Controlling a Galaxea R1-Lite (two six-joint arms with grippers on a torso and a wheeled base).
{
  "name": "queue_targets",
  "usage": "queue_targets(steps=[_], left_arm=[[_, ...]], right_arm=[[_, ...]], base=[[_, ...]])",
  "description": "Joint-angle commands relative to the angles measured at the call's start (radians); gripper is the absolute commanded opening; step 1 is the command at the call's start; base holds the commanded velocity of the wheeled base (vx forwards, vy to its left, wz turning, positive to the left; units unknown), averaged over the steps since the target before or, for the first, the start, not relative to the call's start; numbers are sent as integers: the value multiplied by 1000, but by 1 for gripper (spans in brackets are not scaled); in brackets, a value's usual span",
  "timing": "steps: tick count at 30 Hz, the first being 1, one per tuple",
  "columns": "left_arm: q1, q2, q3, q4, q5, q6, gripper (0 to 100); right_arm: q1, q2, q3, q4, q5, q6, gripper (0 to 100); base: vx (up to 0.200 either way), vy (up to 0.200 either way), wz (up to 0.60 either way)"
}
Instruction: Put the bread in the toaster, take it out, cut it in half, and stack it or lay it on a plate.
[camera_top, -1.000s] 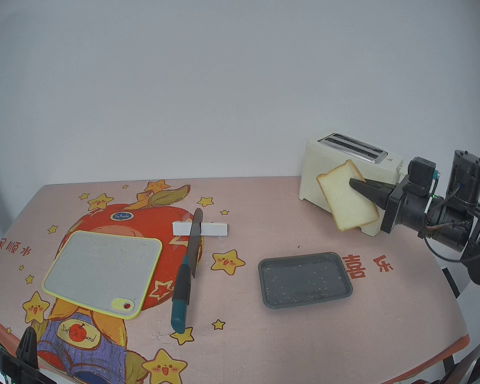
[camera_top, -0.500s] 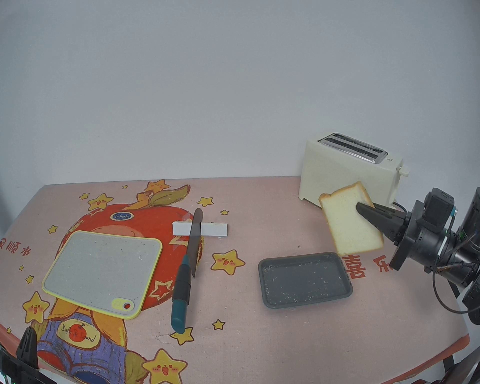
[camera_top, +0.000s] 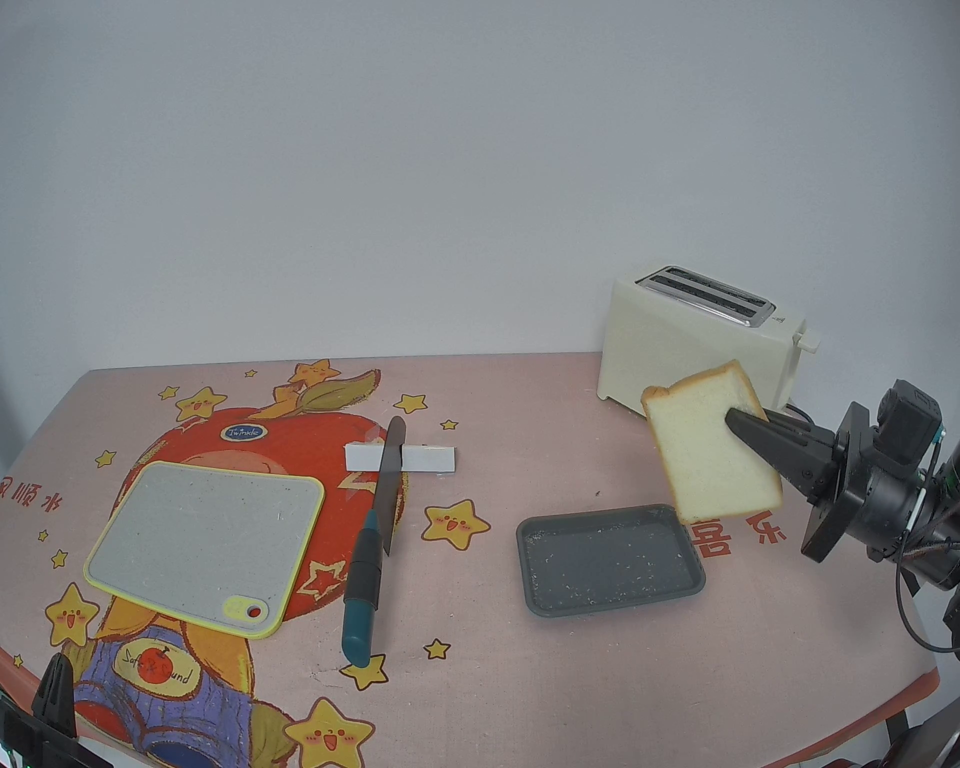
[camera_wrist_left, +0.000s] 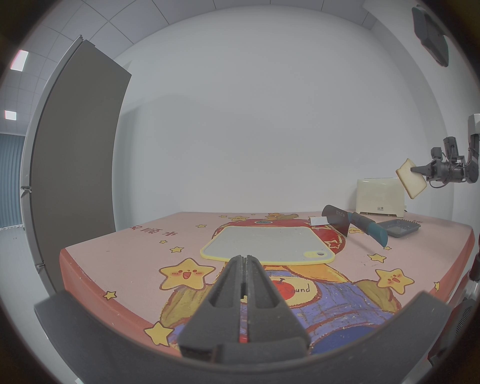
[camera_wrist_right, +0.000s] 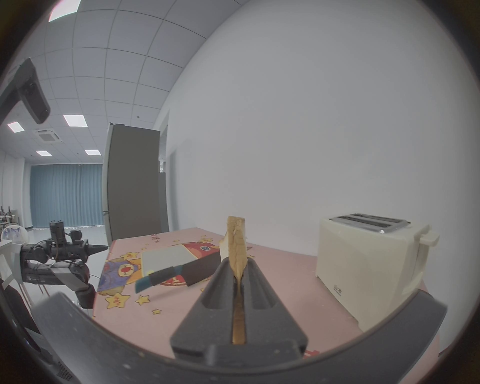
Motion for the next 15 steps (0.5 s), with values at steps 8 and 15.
queue_targets(steps=[8, 15], left_arm=[[1, -2, 18, 0, -3, -4, 0], [1, -2, 18, 0, -5, -4, 0]], right_arm=[[28, -8, 11, 0, 1, 1, 0], [34, -10, 14, 0, 2, 1, 0]], base=[[0, 125, 0], [0, 200, 0]])
